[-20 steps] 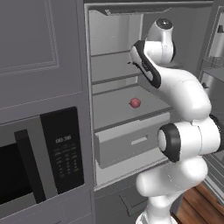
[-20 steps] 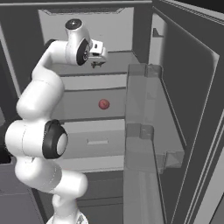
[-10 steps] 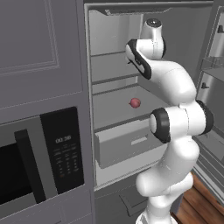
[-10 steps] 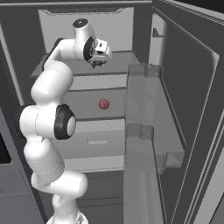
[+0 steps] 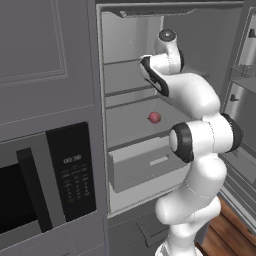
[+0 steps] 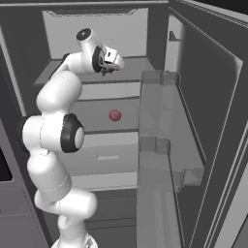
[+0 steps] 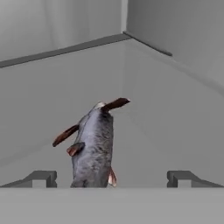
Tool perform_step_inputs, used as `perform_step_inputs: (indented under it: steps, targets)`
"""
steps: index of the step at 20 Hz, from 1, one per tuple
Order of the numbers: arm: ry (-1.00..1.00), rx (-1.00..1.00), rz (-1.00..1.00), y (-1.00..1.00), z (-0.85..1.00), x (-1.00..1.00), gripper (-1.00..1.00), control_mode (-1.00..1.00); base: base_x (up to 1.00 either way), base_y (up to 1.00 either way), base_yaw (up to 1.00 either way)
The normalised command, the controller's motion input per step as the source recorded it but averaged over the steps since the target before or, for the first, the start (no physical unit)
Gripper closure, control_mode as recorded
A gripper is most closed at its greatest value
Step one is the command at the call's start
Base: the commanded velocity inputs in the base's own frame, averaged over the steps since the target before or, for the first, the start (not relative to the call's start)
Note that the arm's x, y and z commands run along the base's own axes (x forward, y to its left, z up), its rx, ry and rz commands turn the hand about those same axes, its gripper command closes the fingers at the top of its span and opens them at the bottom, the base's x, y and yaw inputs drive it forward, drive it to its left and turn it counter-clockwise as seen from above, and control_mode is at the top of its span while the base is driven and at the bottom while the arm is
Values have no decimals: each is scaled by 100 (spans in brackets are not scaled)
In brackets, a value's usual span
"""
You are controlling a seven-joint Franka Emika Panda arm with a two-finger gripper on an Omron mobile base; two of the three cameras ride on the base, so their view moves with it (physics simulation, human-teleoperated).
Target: Place one onion and one fish in each tupperware on the nearby counter, to pack two identical lunches.
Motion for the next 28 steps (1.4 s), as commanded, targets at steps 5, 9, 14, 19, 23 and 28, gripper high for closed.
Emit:
perform_step_inputs:
  steps: [5,9,14,19,23,28]
  targets:
    - [3,0,-13,0,-22,44,-100,-100,0,0,0]
    - [21,5,-4,0,-17,84,-100,-100,0,0,0]
    - [23,3,-1,0,-18,72,100,-100,0,0,0]
    - [-6,0,-13,0,-63,-2,100,-100,0,0,0]
    - [-33,0,-27,0,-75,-26,100,-100,0,0,0]
    - [-32,1,-34,-21,-81,-84,100,-100,0,0,0]
